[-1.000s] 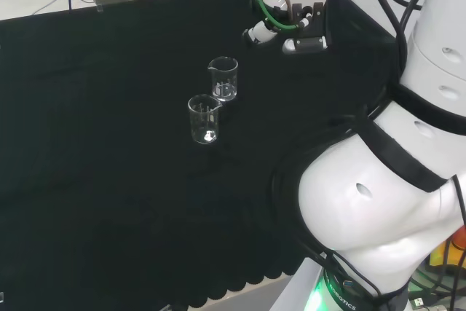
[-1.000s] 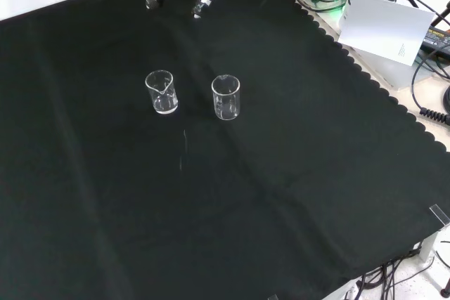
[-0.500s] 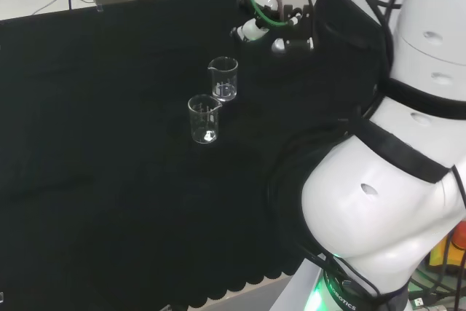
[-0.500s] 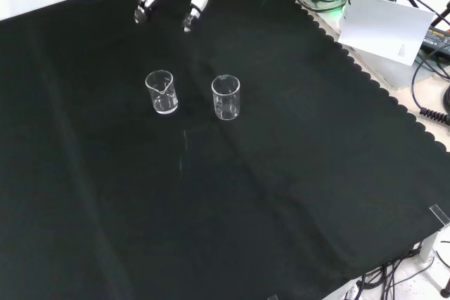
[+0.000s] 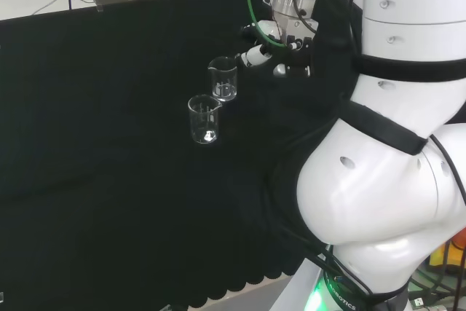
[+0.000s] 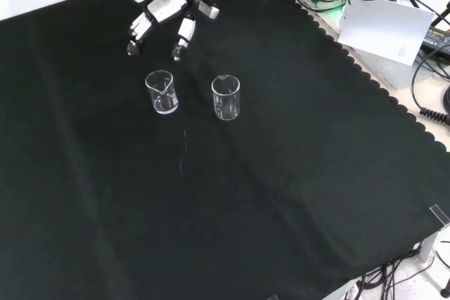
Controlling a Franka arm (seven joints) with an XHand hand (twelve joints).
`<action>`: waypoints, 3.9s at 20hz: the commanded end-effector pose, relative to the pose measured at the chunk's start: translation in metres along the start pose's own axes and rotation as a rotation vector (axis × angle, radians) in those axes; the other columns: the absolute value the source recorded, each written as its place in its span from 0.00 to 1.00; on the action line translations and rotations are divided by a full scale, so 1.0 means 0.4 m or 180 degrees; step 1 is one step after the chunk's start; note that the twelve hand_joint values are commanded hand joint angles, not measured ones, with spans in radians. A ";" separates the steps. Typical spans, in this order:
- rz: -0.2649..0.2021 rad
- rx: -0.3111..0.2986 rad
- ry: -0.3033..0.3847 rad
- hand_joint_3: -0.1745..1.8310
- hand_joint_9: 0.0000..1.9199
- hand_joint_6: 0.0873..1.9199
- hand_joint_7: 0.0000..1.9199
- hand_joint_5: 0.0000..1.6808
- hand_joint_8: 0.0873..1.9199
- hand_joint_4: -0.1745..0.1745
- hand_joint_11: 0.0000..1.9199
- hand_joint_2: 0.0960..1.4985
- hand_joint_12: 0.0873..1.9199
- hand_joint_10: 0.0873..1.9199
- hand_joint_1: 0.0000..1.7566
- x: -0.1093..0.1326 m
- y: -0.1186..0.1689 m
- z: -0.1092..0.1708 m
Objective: Pick up the beaker on the right.
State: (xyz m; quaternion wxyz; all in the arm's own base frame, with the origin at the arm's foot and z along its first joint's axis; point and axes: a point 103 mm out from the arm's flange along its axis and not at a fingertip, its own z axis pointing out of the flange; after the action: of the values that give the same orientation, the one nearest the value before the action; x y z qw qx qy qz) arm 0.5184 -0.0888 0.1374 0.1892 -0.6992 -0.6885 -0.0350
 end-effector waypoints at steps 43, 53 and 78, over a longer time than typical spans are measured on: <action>-0.1058 0.0205 0.1463 0.00 0.10 0.00 0.00 0.15 0.29 0.52 0.00 0.55 0.63 0.29 0.47 0.008 0.144 0.219; -0.0795 -0.0207 0.1397 0.00 0.20 0.00 0.11 0.25 0.37 0.42 0.00 0.55 0.71 0.32 0.47 0.020 0.121 0.217; -0.0419 -0.0349 0.1406 0.00 0.18 0.24 0.07 0.15 0.41 0.36 0.01 0.55 0.70 0.35 0.46 0.045 0.133 0.244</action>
State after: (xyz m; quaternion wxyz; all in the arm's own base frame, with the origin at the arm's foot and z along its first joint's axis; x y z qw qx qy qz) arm 0.5514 -0.0414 0.0409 0.3088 -0.6236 -0.6812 -0.2275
